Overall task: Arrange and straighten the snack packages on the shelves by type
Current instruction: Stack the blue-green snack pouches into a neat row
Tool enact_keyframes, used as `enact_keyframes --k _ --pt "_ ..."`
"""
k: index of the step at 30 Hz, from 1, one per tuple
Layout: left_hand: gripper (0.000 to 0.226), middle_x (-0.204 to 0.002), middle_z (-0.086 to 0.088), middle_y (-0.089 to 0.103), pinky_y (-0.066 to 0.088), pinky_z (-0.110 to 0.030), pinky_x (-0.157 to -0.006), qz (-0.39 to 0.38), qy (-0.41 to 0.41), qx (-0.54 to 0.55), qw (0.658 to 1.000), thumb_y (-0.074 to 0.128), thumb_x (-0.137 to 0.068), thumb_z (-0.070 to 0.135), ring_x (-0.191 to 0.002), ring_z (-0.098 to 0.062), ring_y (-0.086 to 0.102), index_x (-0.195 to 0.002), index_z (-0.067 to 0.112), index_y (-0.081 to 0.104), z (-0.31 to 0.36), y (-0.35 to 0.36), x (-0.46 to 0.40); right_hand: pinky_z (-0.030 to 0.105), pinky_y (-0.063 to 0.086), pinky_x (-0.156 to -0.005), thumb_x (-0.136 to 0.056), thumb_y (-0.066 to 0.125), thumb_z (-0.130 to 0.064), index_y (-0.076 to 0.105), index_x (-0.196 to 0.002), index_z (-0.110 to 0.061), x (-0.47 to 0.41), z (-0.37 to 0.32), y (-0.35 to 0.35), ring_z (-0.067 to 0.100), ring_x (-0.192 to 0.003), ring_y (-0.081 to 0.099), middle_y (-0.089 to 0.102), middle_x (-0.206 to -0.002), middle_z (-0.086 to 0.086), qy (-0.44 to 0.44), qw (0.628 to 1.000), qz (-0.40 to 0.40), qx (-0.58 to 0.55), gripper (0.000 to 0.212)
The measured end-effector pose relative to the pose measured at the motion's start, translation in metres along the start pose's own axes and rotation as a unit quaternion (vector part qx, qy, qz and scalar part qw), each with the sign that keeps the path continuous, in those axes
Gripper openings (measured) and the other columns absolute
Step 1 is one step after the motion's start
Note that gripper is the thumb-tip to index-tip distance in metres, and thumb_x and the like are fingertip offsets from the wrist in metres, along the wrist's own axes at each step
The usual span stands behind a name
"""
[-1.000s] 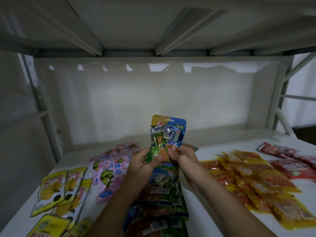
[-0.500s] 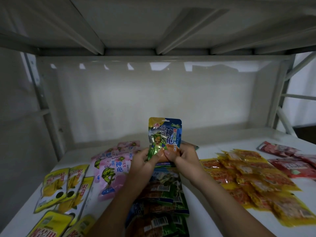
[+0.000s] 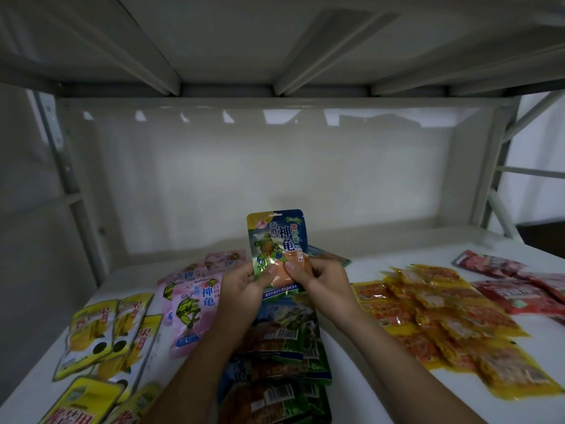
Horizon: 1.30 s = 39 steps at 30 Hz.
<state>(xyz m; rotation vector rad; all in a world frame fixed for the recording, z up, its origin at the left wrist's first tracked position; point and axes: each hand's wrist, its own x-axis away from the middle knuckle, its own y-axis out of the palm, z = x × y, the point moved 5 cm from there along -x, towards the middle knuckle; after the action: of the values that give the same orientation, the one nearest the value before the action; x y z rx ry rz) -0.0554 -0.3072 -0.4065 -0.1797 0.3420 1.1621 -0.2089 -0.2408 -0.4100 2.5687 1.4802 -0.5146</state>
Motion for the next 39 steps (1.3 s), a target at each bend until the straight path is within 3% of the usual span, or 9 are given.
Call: enact_keyframes --k 4,9,17,23,26,30,34,37,39 --pt "0.02 -0.083 0.0 0.081 0.058 -0.022 -0.069 -0.012 0.007 -0.005 1.0 0.067 -0.097 0.004 -0.074 -0.009 0.074 -0.088 0.017 0.079 0.003 0.001 0.001 0.03 0.05 -0.059 -0.098 0.074 -0.026 0.079 -0.078 -0.017 0.003 -0.002 0.002 0.011 -0.062 0.066 0.075 -0.071 0.001 -0.058 0.995 0.004 0.08 0.022" --pt "0.014 -0.093 -0.014 0.081 0.06 -0.04 -0.079 -0.004 -0.047 0.072 0.996 0.067 -0.099 0.014 -0.083 -0.029 0.077 -0.094 0.01 0.08 -0.004 0.0 0.0 0.027 0.031 -0.051 -0.101 0.068 -0.035 0.055 -0.056 -0.027 0.002 -0.005 0.004 0.006 -0.048 0.044 0.052 -0.05 -0.011 -0.132 0.972 0.002 0.194 0.048" --pt "0.015 -0.102 -0.022 0.078 0.059 -0.053 -0.091 -0.005 -0.058 0.11 0.992 0.07 -0.096 0.015 -0.098 -0.046 0.074 -0.103 0.003 0.077 -0.005 0.0 -0.001 0.029 0.038 -0.059 -0.101 0.06 -0.043 0.064 -0.066 -0.02 0.001 -0.003 0.007 0.008 -0.06 0.051 0.058 -0.06 -0.007 -0.089 0.994 -0.02 0.062 0.042" --pt "0.013 -0.095 -0.018 0.08 0.061 -0.042 -0.08 0.023 -0.096 0.126 0.987 0.072 -0.096 0.018 -0.083 -0.033 0.077 -0.097 0.007 0.078 -0.001 -0.002 -0.002 0.032 0.04 -0.063 -0.085 0.079 -0.052 0.068 -0.07 0.003 -0.002 0.001 0.008 0.02 -0.065 0.053 0.059 -0.071 0.031 -0.08 0.996 -0.037 -0.006 0.057" --pt "0.017 -0.092 -0.011 0.081 0.063 -0.037 -0.075 0.029 -0.071 0.091 0.993 0.073 -0.097 0.024 -0.087 -0.029 0.078 -0.094 0.008 0.077 0.002 -0.007 -0.004 0.027 0.031 -0.056 -0.091 0.082 -0.029 0.052 -0.061 -0.005 0.002 -0.001 0.013 0.013 -0.057 0.037 0.038 -0.059 0.011 -0.07 0.996 -0.059 0.009 0.048" --pt "0.018 -0.097 -0.019 0.079 0.061 -0.048 -0.084 0.003 -0.063 0.086 0.994 0.075 -0.095 0.024 -0.09 -0.038 0.075 -0.092 0.007 0.077 0.003 -0.01 -0.005 0.024 0.038 -0.057 -0.094 0.075 -0.027 0.062 -0.061 -0.015 0.006 -0.004 0.015 0.011 -0.058 0.048 0.053 -0.059 0.002 -0.063 0.996 -0.068 -0.014 0.038" --pt "0.009 -0.099 -0.012 0.081 0.06 -0.048 -0.089 -0.015 -0.047 0.072 0.996 0.076 -0.094 0.023 -0.095 -0.033 0.077 -0.093 0.015 0.08 0.003 -0.005 -0.003 0.031 0.056 -0.077 -0.099 0.07 -0.019 0.08 -0.097 -0.003 0.006 -0.01 0.013 0.018 -0.083 0.072 0.079 -0.091 0.013 -0.066 0.995 -0.048 -0.053 0.019" --pt "0.019 -0.092 -0.012 0.08 0.061 -0.048 -0.086 -0.014 -0.043 0.054 0.998 0.075 -0.095 0.023 -0.089 -0.032 0.077 -0.077 0.022 0.08 0.002 -0.002 -0.003 0.026 0.054 -0.067 -0.097 0.073 -0.01 0.077 -0.085 -0.005 0.003 -0.007 0.009 0.009 -0.069 0.068 0.076 -0.075 0.001 -0.054 0.997 -0.011 -0.051 0.013" --pt "0.008 -0.098 -0.016 0.08 0.061 -0.051 -0.089 -0.028 -0.048 0.071 0.996 0.074 -0.096 0.019 -0.095 -0.037 0.076 -0.092 0.014 0.079 0.001 0.002 -0.003 0.035 0.058 -0.07 -0.096 0.074 -0.013 0.077 -0.088 -0.003 0.001 -0.002 0.006 0.018 -0.072 0.071 0.078 -0.081 0.011 -0.033 0.997 0.016 -0.069 0.013"
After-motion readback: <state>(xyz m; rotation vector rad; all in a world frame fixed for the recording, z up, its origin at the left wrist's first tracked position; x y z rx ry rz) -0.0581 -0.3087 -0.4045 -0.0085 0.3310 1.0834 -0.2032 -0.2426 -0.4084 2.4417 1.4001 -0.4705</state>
